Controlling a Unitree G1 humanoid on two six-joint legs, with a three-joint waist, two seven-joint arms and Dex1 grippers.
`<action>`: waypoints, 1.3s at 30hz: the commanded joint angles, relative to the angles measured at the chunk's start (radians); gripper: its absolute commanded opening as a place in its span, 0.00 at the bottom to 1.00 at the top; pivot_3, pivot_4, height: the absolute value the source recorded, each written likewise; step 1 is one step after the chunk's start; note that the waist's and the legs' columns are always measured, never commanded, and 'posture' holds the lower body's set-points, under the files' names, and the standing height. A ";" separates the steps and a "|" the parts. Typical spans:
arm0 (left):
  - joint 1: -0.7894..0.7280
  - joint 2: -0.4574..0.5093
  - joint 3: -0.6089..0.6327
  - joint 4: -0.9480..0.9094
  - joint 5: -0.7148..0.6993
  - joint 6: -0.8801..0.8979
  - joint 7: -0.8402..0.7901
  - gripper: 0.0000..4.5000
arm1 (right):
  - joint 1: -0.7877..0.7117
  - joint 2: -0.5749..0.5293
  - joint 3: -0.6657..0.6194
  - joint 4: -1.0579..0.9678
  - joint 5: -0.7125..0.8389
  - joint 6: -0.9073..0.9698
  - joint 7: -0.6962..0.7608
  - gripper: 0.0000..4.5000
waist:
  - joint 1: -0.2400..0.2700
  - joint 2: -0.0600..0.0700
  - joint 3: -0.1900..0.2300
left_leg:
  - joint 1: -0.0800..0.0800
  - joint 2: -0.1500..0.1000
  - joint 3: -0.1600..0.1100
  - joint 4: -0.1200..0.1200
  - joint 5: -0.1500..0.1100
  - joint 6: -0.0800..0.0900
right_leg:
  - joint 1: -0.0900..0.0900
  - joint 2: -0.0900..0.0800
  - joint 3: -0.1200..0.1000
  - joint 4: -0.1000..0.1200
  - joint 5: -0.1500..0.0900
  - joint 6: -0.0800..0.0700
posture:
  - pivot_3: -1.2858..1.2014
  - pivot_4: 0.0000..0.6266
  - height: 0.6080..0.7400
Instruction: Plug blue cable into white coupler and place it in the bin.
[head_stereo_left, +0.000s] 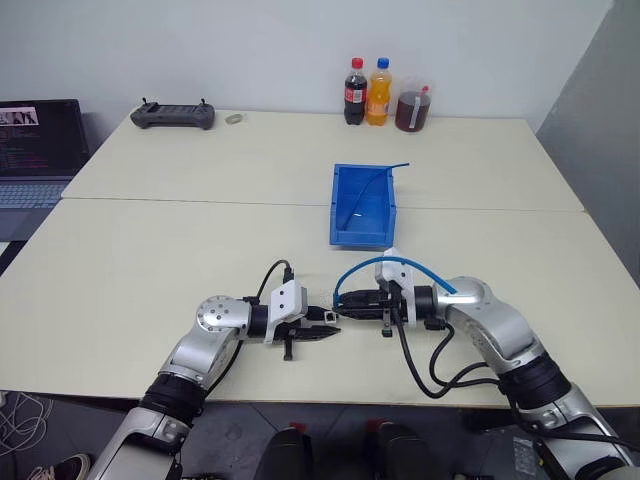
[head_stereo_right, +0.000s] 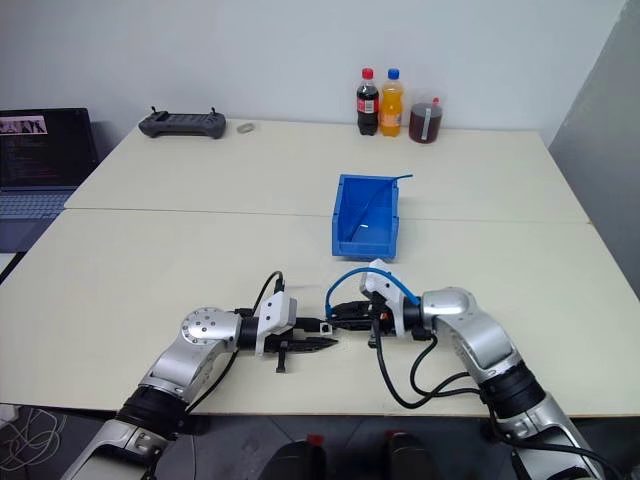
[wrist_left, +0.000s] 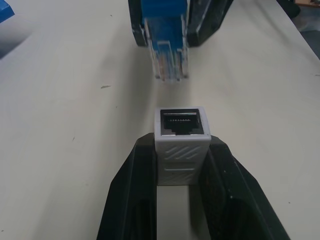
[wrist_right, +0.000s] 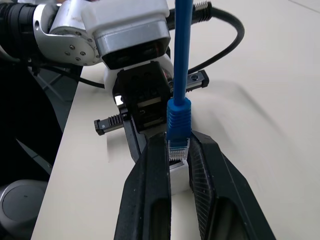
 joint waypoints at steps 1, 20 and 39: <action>0.016 -0.004 -0.003 -0.035 -0.005 0.021 -0.010 0.17 | -0.007 0.013 0.002 0.009 -0.019 -0.040 0.028 0.06 | 0.000 0.000 0.000 | 0.000 0.000 0.000 0.000 0.000 0.000 | 0.000 0.000 0.000 0.000 0.000 0.000 | 0.52 0.24 1.00; 0.017 -0.006 0.000 -0.039 -0.006 0.037 -0.009 0.17 | -0.016 0.044 0.040 0.147 -0.119 -0.155 0.099 0.06 | 0.000 0.000 0.000 | 0.001 0.000 0.000 0.000 0.000 0.000 | 0.000 0.000 0.000 0.001 0.000 0.000 | 0.52 0.24 1.00; 0.022 0.001 0.014 -0.042 -0.003 0.025 0.004 0.17 | -0.057 0.021 0.012 0.305 -0.146 -0.225 0.149 0.06 | 0.001 0.001 -0.002 | 0.002 0.000 0.000 0.000 0.000 0.000 | 0.001 0.000 0.000 0.001 0.000 0.000 | 0.52 0.24 1.00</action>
